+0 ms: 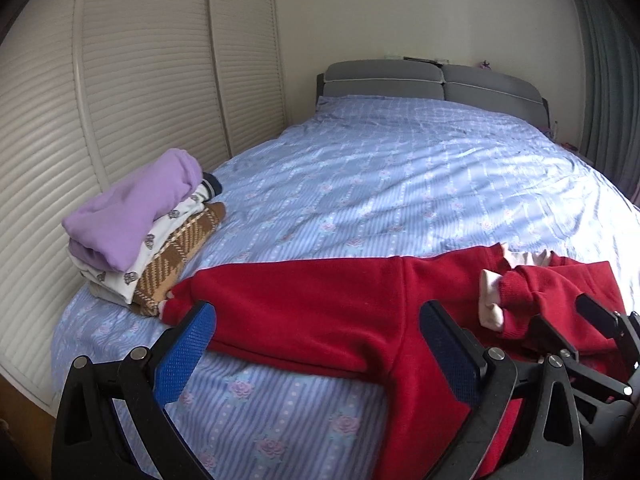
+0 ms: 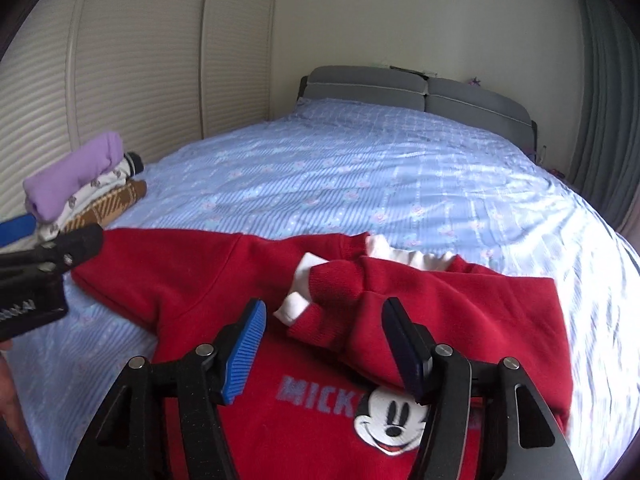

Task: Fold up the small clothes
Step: 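Fold the held sleeve across the sweatshirt front with the right gripper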

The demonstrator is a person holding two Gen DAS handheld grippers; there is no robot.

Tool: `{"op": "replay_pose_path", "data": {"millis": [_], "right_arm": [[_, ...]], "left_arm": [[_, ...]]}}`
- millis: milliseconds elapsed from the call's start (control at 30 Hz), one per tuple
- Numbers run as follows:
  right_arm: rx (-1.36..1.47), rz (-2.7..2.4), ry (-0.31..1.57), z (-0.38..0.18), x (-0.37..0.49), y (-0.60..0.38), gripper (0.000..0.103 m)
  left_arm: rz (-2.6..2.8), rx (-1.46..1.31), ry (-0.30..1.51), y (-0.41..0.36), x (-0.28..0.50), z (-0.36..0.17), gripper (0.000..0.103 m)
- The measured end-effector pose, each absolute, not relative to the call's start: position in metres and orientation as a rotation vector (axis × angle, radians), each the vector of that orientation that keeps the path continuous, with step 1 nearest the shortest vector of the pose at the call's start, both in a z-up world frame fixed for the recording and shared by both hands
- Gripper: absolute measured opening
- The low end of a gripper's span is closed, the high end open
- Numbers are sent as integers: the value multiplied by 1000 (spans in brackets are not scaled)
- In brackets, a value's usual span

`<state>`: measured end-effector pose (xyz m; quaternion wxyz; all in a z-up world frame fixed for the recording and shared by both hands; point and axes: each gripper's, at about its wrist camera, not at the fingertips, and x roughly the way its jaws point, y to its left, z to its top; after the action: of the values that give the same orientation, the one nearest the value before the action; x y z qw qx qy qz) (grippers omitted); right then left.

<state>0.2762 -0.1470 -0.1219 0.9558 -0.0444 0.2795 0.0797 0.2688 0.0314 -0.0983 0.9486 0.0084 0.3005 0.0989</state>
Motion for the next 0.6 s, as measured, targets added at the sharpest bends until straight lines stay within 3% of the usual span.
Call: {"op": "replay_pose_path", "data": {"millis": [100, 167, 267, 400, 467, 600], "right_arm": [[-49, 81, 543, -111, 259, -182, 63], [-26, 25, 533, -106, 250, -205, 63], [11, -62, 513, -99, 237, -238, 63], [39, -152, 520, -102, 233, -271, 63], [59, -181, 534, -107, 236, -283, 63], [133, -203, 556, -118, 238, -304, 63]], "left_arm": [[99, 23, 610, 5, 278, -100, 102], [22, 24, 618, -14, 285, -102, 89], [-76, 36, 628, -40, 298, -107, 77], [-127, 48, 646, -62, 319, -117, 74], [-140, 36, 681, -64, 332, -126, 67], [-172, 12, 739, -66, 352, -144, 66]]}}
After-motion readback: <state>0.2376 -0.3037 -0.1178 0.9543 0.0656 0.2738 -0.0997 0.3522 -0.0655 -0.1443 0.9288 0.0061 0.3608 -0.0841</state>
